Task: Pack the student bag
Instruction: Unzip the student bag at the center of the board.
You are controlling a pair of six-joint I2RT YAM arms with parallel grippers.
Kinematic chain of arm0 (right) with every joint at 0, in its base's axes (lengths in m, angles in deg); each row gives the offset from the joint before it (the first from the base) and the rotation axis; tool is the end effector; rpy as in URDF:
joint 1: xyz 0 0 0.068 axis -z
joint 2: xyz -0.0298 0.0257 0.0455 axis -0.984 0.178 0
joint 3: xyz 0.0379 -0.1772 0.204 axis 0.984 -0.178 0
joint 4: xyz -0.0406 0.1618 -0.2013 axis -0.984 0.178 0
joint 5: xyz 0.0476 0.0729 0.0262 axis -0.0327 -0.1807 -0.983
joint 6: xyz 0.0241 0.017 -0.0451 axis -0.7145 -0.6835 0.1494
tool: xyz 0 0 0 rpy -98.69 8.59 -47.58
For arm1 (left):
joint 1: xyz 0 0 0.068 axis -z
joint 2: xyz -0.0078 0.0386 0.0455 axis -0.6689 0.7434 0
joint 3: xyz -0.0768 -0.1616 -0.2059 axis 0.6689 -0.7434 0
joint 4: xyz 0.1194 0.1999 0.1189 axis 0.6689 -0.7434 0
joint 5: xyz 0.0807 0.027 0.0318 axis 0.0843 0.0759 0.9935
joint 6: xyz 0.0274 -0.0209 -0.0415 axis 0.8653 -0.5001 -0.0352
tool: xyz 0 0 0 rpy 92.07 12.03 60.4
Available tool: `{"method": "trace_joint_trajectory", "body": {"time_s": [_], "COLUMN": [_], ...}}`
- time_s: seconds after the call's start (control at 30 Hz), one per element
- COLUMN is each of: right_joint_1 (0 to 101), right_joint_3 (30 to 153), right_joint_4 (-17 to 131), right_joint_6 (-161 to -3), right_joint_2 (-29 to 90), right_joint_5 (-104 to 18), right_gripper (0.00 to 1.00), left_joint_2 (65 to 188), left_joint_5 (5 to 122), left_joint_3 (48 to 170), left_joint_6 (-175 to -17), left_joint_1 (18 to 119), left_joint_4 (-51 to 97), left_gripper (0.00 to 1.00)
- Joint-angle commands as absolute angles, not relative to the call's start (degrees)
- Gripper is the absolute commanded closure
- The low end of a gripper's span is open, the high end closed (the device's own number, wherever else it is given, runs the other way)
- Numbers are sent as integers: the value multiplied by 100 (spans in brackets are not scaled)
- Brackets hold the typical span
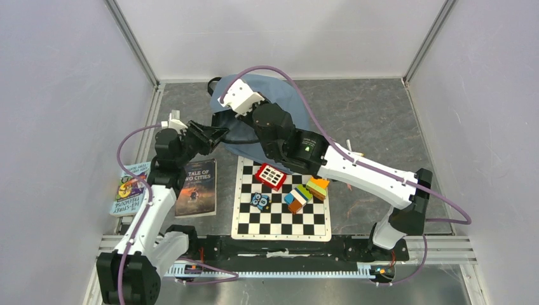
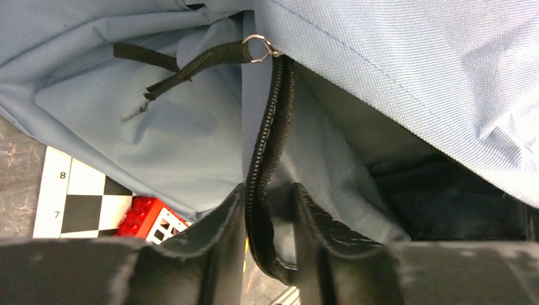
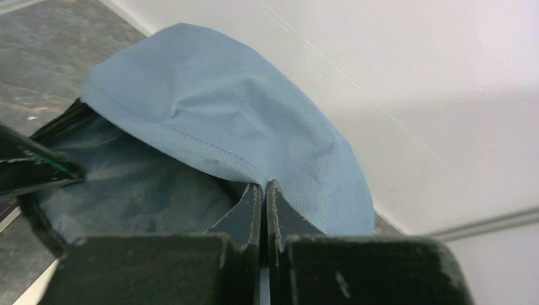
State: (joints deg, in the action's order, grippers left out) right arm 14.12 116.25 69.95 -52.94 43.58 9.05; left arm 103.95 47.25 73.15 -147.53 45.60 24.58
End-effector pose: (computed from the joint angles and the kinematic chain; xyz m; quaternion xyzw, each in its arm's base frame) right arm 0.1776 0.3313 0.4484 -0.3040 0.6755 -0.0408 0.6705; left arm 0.2143 -0.0285 0.2882 -0.2646 0.7280 -0.4757 0.4167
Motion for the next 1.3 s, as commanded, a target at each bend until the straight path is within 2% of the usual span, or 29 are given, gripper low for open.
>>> {"method": "trace_joint_trajectory", "body": {"time_s": [0.0, 0.07, 0.13, 0.33, 0.6, 0.87, 1.0, 1.07, 1.1, 1.13, 1.2, 1.27], "right_joint_1": [1400, 1445, 1608, 2243, 3241, 3570, 3584, 3586, 3578, 3582, 3574, 3580], "right_joint_3": [11292, 11221, 11550, 12245, 12643, 12608, 12219, 11928, 11854, 11797, 11630, 11359], "right_joint_4": [5442, 4724, 4649, 4700, 4788, 4850, 4961, 5062, 5187, 5351, 5524, 5566], "right_joint_6": [-4645, -4096, -3884, -3736, -4386, -4842, -5216, -5336, -5388, -5490, -5687, -5812], "right_joint_2": [4095, 4150, 4332, 4625, 4545, 4506, 4225, 4018, 3942, 3872, 3723, 3535], "right_joint_5": [2424, 2753, 2809, 2486, 1890, 1638, 1218, 714, 360, 126, -133, -341], "right_gripper": [100, 100, 100, 100, 100, 100, 100, 100, 100, 100, 100, 100], "left_joint_2": [10260, 10160, 10159, 10284, 9962, 9956, 9866, 9808, 9778, 9749, 9695, 9630], "left_joint_5": [4823, 5030, 5166, 5509, 5776, 5824, 5776, 5799, 5801, 5773, 5702, 5783], "left_joint_3": [6998, 6644, 6439, 6371, 6552, 6370, 6315, 6400, 6438, 6464, 6545, 6716], "left_joint_6": [-14972, -15206, -15220, -14831, -14326, -14143, -14068, -13963, -13953, -13944, -13882, -13666], "left_joint_1": [4554, 4556, 4549, 4400, 3941, 3745, 3717, 3716, 3715, 3707, 3706, 3706], "left_joint_4": [2828, 2950, 2893, 2264, 1426, 1086, 1090, 977, 943, 920, 878, 613], "left_gripper": [77, 93, 98, 98, 98, 98, 98, 92, 83, 70, 32, 13]}}
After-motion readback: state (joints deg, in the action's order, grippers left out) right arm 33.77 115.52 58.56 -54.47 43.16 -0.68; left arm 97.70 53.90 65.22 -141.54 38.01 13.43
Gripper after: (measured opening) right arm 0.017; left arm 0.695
